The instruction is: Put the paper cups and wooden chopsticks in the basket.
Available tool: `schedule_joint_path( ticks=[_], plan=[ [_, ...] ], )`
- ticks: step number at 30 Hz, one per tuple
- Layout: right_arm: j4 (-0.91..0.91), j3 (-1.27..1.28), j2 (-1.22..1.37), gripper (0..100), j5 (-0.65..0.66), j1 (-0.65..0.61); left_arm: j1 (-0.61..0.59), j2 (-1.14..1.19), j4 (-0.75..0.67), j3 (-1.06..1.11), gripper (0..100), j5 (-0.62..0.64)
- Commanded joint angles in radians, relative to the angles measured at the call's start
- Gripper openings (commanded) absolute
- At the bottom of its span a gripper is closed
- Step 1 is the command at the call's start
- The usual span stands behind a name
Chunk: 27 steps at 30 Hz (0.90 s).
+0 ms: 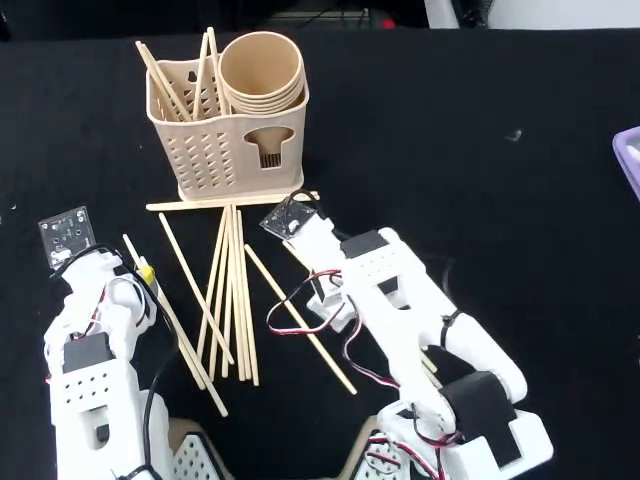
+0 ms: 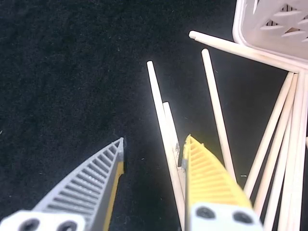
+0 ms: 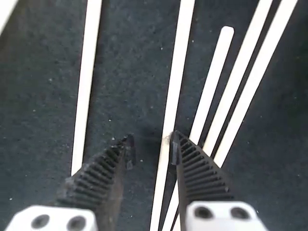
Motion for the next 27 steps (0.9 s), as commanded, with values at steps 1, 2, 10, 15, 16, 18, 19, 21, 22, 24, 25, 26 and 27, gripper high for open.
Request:
schedule_joint_path(
  ticks=[1, 2, 10, 15, 16, 18, 19, 21, 22, 24, 25, 26, 27],
  plan=[
    [-0.005, -0.045, -0.050, 12.1, 0.000, 0.043, -0.008, -0.012, -0.017, -0.010, 20, 0.009],
    [-0.002, -0.054, -0.050, 12.1, 0.000, 0.057, -0.008, -0.012, -0.017, -0.010, 20, 0.009],
    [-0.003, -0.070, -0.044, 12.4, 0.032, 0.095, -0.008, -0.012, -0.017, -0.010, 20, 0.009],
    [-0.029, -0.045, -0.042, 12.4, 0.034, 0.100, -0.008, -0.012, -0.017, -0.010, 20, 0.009],
    [-0.046, -0.038, -0.042, 12.4, 0.034, 0.103, -0.008, -0.012, -0.017, -0.010, 20, 0.009],
    [-0.075, -0.021, -0.042, 12.4, 0.057, 0.110, -0.008, -0.012, -0.017, -0.010, 20, 0.009],
    [-0.091, -0.010, -0.042, 12.4, 0.068, 0.110, -0.008, -0.012, -0.017, -0.010, 20, 0.009],
    [-0.112, 0.013, -0.042, 12.4, 0.071, 0.110, -0.008, -0.012, -0.017, -0.010, 20, 0.009],
    [-0.117, 0.027, -0.042, 12.4, 0.071, 0.109, -0.008, -0.012, -0.017, -0.010, 20, 0.009],
    [-0.115, 0.048, -0.042, 12.4, 0.071, 0.089, -0.008, -0.012, -0.017, -0.010, 20, 0.009],
    [-0.114, 0.059, -0.042, 12.4, 0.069, 0.075, -0.008, -0.012, -0.017, -0.010, 20, 0.009],
    [-0.112, 0.070, -0.042, 12.4, 0.069, 0.063, -0.008, -0.012, -0.017, -0.010, 20, 0.009],
    [-0.112, 0.082, -0.042, 12.4, 0.068, 0.048, -0.008, -0.012, -0.017, -0.010, 20, 0.009]
  ],
)
